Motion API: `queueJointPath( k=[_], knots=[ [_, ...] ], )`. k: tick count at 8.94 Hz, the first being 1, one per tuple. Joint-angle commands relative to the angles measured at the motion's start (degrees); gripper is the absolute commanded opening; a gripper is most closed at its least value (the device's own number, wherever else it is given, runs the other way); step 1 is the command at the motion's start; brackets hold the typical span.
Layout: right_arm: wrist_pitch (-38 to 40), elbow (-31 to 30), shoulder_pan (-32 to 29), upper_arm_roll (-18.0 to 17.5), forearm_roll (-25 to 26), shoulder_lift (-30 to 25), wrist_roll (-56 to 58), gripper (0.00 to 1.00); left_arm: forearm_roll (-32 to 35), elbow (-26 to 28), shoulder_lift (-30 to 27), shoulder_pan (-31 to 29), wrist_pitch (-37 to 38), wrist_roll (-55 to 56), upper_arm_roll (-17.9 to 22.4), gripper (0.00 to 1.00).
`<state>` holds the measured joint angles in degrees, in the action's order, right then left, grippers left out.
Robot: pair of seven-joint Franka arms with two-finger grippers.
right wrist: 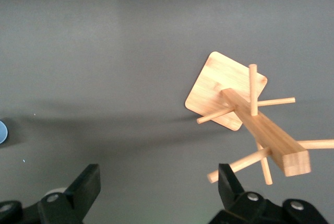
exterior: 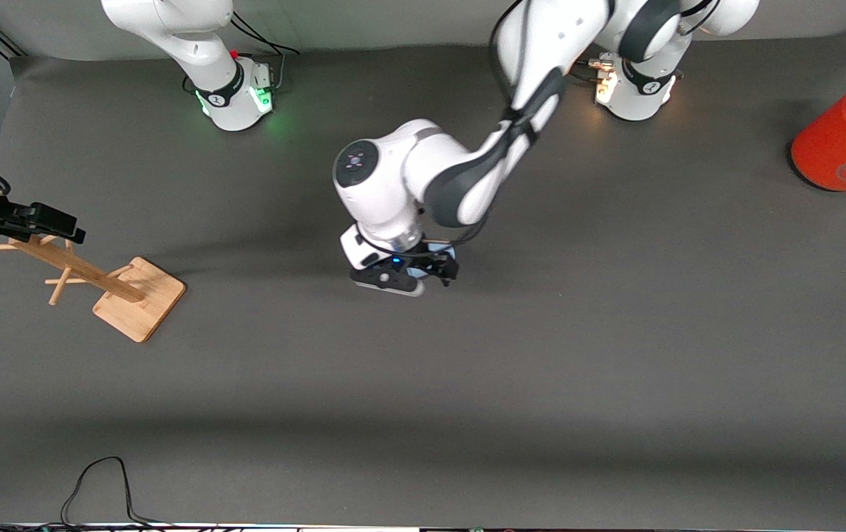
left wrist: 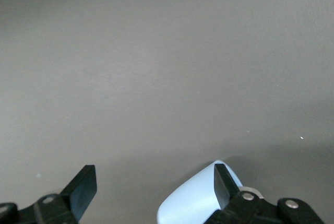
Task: Rotate and upright cup with both arms
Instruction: 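Rotate the blue cup with the left gripper, opening turning upward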
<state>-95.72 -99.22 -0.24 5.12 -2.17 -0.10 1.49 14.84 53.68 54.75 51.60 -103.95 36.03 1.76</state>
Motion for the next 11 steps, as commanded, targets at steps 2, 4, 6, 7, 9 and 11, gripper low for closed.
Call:
queueJointPath(
  k=[2,4,6,7,9,11],
  knots=[
    [-1.05,-2.55,2.35,0.41,-0.29,-2.01,1.24,1.00,5.89,-3.41,5.53,2.01,-0.64,-1.91,0.96,0.99],
    [-2.01,-2.56,2.35,0.41,-0.55,-1.39,1.67,1.00,7.48,-2.71,6.67,2.36,0.58,-6.85,0.87,0.97],
    [-2.10,-2.38,2.35,0.41,-0.82,-1.74,2.46,1.00,7.48,-1.92,6.68,2.45,3.47,-12.35,0.70,0.80],
    [-2.97,-2.47,2.35,0.41,-0.99,-1.66,2.81,1.00,7.40,-1.92,6.68,2.36,4.97,-14.82,0.61,0.49],
    [-6.04,-2.38,2.35,0.59,-1.08,-1.05,2.82,1.00,7.05,-1.92,6.59,2.80,7.87,-16.78,-0.70,0.00],
    [-9.47,-2.47,2.27,0.68,-0.64,-0.26,2.73,1.00,6.69,-2.44,6.16,1.93,7.10,-16.78,-1.93,0.94]
  ],
)
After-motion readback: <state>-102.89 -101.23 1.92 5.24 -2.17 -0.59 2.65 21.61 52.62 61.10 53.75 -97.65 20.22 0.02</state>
